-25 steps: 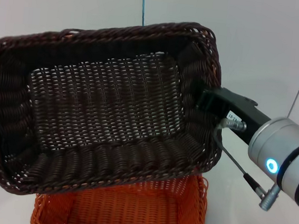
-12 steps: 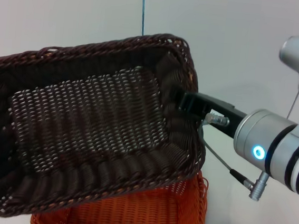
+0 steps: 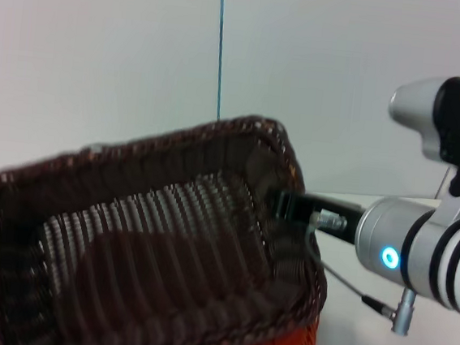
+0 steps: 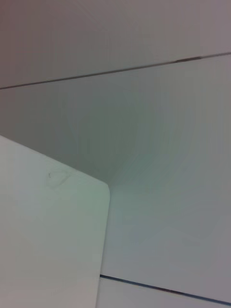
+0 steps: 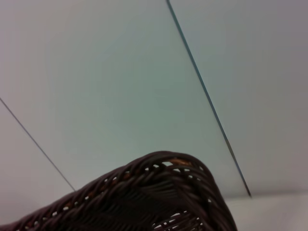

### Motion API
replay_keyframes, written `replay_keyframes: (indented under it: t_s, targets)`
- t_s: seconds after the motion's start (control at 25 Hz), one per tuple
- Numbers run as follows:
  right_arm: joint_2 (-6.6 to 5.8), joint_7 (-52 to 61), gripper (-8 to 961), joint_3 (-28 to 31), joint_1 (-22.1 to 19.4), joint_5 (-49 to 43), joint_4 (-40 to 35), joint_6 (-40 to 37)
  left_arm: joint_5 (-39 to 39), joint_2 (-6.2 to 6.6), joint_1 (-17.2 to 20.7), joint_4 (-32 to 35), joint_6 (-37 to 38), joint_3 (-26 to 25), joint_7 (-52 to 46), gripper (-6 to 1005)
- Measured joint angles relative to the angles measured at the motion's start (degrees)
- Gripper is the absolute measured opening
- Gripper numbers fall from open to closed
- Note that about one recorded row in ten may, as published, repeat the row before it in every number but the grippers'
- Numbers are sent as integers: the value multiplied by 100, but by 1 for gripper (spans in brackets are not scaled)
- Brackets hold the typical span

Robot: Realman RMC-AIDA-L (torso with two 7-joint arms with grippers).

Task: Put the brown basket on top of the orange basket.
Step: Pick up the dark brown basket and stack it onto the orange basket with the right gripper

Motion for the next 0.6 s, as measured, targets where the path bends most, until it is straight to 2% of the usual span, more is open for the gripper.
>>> replay_keyframes:
  t_s: [0.16, 0.32, 0.48, 0.6]
  targets:
    - [-35, -54, 134, -80, 36, 387, -313, 91, 33, 0, -5, -8, -20, 8, 4, 858]
    - [-3, -66, 134, -162, 13, 522, -576, 164, 124, 0, 6, -21, -25, 8, 2, 858]
    - [-136, -93, 134, -115, 30, 882, -668, 253, 139, 0, 14, -22, -25, 8, 1, 858]
    - [-111, -95, 134, -11, -193, 964, -694, 636, 141, 0, 21, -22, -23, 8, 0, 858]
